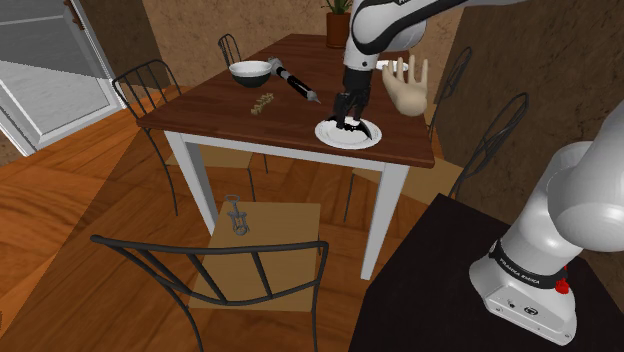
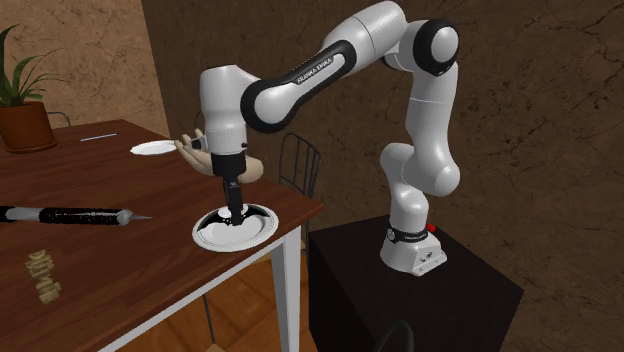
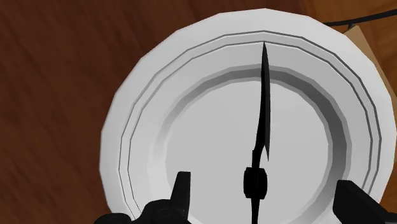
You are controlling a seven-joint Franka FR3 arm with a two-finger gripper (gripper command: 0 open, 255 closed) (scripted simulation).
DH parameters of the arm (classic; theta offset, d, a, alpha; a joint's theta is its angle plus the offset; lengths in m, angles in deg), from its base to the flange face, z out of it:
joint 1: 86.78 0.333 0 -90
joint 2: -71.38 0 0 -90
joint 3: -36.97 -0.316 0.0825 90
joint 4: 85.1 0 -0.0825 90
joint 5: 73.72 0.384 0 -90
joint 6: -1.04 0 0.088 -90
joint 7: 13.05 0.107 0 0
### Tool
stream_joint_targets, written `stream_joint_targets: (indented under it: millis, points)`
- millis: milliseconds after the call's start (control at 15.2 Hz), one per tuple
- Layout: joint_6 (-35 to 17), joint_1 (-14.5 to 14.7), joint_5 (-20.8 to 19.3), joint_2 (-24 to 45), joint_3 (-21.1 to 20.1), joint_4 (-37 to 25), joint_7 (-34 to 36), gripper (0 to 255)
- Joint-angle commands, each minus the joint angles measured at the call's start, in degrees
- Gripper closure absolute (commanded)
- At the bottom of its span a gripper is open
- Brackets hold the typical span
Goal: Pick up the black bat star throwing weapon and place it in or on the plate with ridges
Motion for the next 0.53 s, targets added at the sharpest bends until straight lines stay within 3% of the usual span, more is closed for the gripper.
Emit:
stream_joint_targets:
  millis: [0,132,462]
  points:
    - [2.9,-0.1,-0.4,-1.0,0.1,-1.9,0.2,0]
    - [6.3,-0.3,-0.7,-2.0,0.2,-4.3,0.4,0]
    - [6.3,-0.3,-0.7,-2.0,0.2,-4.3,0.4,0]
